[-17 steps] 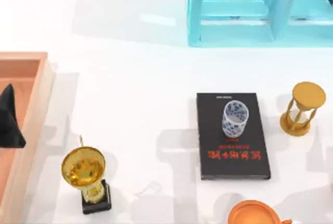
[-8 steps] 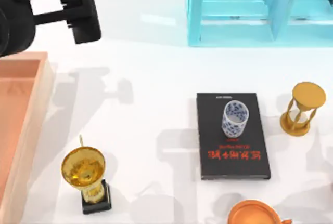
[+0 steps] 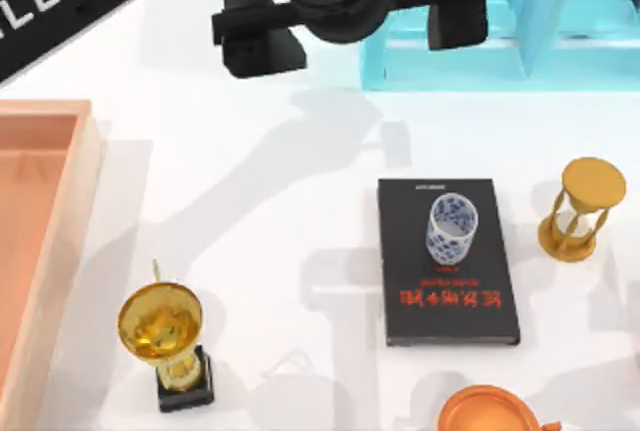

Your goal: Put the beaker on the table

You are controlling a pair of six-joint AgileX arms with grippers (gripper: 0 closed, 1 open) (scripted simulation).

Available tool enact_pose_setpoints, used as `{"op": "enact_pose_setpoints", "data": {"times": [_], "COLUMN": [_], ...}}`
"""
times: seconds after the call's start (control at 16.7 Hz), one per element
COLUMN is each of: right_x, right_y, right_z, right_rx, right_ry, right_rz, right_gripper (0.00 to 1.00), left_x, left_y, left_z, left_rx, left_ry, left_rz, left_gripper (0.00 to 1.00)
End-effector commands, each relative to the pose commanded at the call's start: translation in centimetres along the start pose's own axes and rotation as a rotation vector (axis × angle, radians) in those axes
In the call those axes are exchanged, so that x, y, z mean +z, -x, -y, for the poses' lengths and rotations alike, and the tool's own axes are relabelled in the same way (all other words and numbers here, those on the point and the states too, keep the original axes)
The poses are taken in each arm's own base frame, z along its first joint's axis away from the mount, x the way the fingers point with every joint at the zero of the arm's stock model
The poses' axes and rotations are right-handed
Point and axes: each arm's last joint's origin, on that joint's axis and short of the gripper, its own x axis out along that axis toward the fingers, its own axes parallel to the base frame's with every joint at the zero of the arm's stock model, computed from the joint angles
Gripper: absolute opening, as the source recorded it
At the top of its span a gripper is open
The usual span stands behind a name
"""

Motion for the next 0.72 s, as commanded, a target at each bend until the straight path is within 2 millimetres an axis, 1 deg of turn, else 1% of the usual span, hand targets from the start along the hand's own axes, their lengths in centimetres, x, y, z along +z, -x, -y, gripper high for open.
{"op": "enact_pose_setpoints", "data": {"times": [0.18,0.36,0.54,0.66,0.72], "right_x": [0.0,0.0,0.0,0.0,0.0], "right_y": [0.0,0.0,0.0,0.0,0.0], "right_z": [0.0,0.0,0.0,0.0,0.0], "right_rx": [0.000,0.000,0.000,0.000,0.000], "right_ry": [0.000,0.000,0.000,0.000,0.000], "right_rz": [0.000,0.000,0.000,0.000,0.000], "right_gripper": [1.00,1.00,1.00,1.00,1.00], "left_x": [-1.6,-4.1,-6.2,-6.8,-6.8], "left_y": [-4.0,-7.3,-9.5,-10.1,-10.1], "left_z": [5.3,8.9,10.9,11.3,11.3], "left_rx": [0.075,0.144,0.192,0.206,0.206], "left_ry": [-0.018,-0.037,-0.053,-0.057,-0.057], "left_rz": [-0.093,-0.152,-0.183,-0.191,-0.191], "left_gripper": [1.00,1.00,1.00,1.00,1.00]}}
